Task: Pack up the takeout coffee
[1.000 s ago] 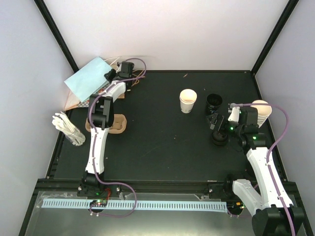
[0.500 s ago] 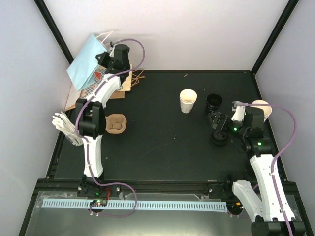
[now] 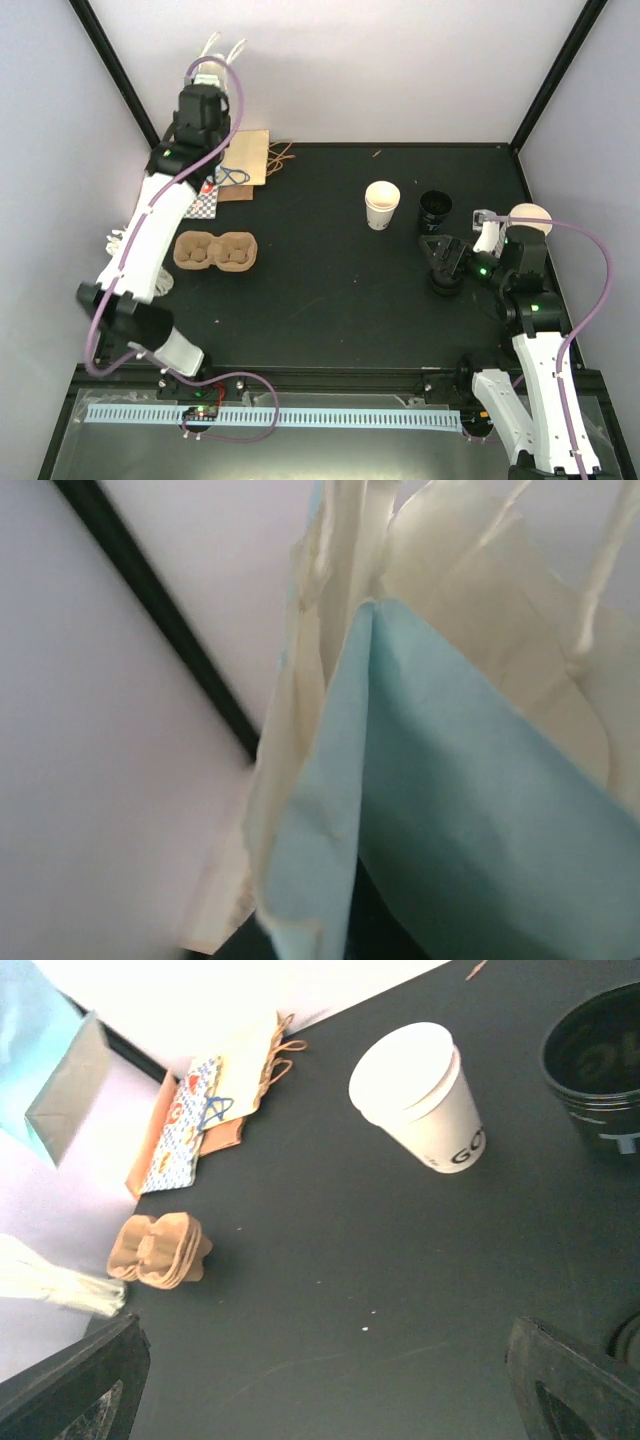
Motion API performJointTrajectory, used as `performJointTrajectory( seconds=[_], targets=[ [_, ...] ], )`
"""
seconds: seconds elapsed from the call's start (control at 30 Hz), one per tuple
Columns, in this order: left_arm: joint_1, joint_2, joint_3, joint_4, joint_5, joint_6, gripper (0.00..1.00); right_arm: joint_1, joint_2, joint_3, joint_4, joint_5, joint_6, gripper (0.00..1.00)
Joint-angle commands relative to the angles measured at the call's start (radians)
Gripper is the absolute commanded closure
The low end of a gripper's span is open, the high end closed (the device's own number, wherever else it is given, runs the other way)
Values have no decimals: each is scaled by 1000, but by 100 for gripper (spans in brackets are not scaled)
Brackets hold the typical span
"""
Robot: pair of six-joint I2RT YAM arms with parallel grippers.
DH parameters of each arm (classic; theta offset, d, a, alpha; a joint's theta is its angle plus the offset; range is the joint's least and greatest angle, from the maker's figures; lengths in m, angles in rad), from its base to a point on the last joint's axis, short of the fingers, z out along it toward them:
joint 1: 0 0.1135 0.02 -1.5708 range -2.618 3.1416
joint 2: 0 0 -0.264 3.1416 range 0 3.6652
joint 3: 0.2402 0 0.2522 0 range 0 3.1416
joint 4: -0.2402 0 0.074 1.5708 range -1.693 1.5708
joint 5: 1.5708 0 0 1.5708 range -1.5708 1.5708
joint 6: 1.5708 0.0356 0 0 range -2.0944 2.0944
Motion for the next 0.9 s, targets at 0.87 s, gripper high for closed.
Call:
performJointTrajectory(
  seconds=[0.87],
  targets=[
    [-165, -857, -1098, 422, 1266, -562, 98, 444, 173, 85, 79, 78, 160, 0]
  ],
)
